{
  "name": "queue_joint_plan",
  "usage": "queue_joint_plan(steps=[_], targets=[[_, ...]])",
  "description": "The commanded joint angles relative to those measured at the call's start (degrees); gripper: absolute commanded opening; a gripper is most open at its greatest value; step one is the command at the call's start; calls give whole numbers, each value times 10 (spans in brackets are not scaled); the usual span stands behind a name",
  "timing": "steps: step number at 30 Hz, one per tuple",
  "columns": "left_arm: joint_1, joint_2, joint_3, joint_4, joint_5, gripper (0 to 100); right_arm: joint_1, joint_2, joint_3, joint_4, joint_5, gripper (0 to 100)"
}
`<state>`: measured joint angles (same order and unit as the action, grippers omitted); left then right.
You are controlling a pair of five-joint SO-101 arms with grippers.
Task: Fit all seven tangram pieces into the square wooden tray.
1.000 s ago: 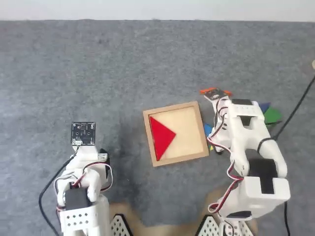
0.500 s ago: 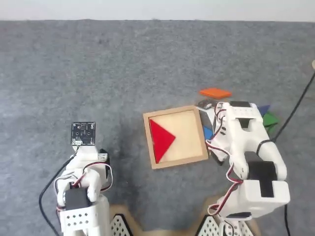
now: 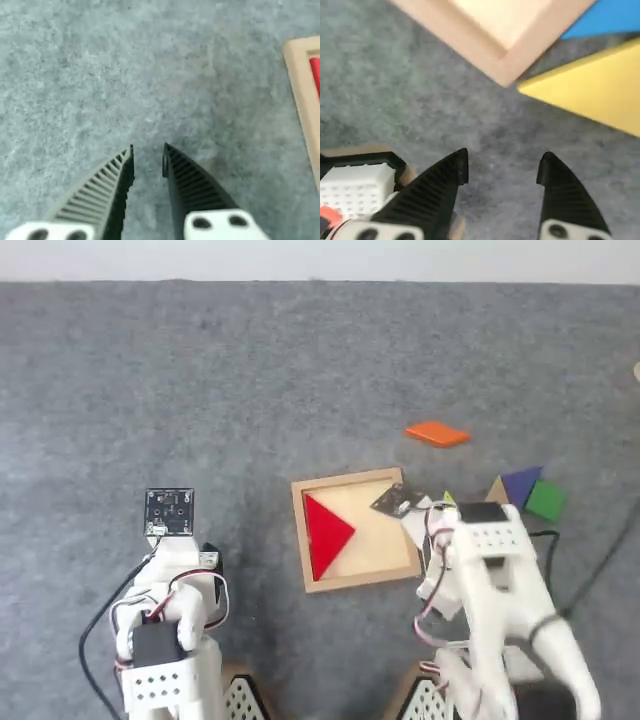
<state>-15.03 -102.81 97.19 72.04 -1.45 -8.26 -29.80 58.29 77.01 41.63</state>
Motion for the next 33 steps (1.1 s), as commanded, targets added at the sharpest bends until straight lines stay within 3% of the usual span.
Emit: queue_joint_plan(steps=[1, 7, 13, 19, 22, 33], targets=[[-2, -11, -7, 2, -1, 93, -2, -103, -43, 43, -36, 231], [-2, -11, -7, 2, -1, 93, -1, -75, -185, 61, -142, 233], [-2, -11, -7, 2, -1, 93, 36, 104, -243, -52, -240, 239], [-2, -11, -7, 2, -1, 93, 40, 244, -245, -149, -353, 375], [-2, -11, -7, 2, -1, 93, 39, 269, -245, -178, -402, 379], [-2, -11, -7, 2, -1, 93, 39, 328, -239, -200, -427, 379]])
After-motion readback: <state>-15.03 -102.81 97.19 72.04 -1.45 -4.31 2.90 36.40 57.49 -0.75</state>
